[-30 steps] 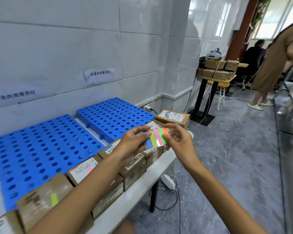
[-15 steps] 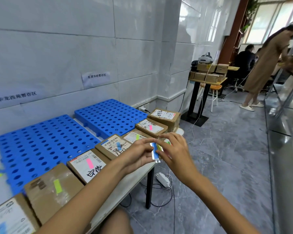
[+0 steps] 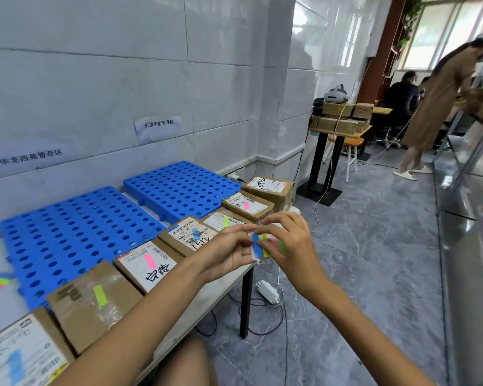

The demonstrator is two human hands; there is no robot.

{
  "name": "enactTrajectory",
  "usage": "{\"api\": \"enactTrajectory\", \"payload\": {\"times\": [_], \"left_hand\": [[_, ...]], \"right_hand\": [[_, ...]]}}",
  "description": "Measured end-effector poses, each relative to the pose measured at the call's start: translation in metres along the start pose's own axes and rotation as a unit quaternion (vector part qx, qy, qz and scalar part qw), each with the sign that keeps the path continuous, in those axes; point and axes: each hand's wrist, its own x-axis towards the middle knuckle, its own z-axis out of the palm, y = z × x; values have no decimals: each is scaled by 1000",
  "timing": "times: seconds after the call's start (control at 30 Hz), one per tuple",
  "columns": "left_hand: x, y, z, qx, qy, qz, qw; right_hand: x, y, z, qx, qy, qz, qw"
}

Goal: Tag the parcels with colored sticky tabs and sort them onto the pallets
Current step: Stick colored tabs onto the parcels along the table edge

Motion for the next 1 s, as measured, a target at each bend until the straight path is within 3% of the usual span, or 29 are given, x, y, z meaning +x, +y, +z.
{"api": "enactTrajectory", "payload": {"times": [0.4, 0.63, 0.83, 1.0], "left_hand": [[12, -4, 3, 9, 48, 22, 999], [37, 9, 0, -2, 152, 58, 987], [99, 42, -26, 15, 238, 67, 969], [165, 76, -49, 63, 272, 98, 955]], "right_hand": [[3, -2, -4, 32, 0, 18, 999], [10, 8, -13, 51, -37, 28, 998], [52, 38, -9, 161, -14, 127, 979], [127, 123, 28, 129, -13, 222, 966]]}}
